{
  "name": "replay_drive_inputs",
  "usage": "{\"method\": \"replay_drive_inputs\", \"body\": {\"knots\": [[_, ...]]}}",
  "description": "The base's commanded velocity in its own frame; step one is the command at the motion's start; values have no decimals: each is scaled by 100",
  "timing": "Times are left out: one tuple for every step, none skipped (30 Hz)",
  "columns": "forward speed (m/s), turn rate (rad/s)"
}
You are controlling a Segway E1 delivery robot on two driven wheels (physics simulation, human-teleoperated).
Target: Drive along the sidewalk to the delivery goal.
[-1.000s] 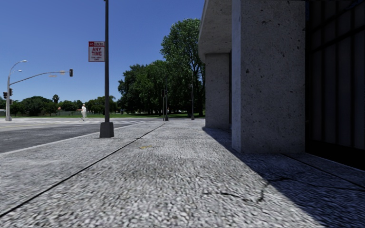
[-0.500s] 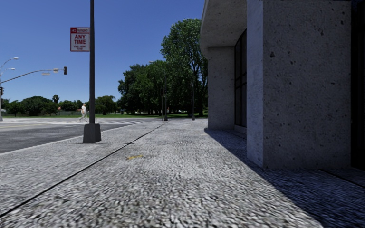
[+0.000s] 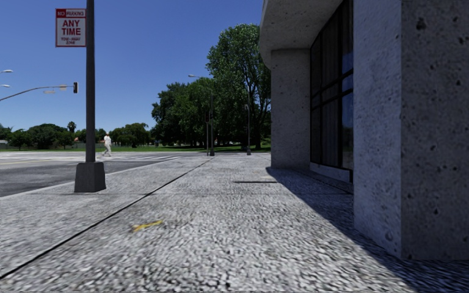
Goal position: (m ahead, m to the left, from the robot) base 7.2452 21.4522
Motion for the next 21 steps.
{"method": "replay_drive_inputs", "body": {"knots": [[200, 0], [200, 0], [200, 0], [200, 0], [200, 0], [200, 0], [200, 0], [200, 0], [200, 0], [200, 0], [200, 0], [200, 0], [200, 0], [200, 0], [200, 0], [200, 0], [200, 0], [200, 0], [200, 0], [200, 0], [200, 0]]}}
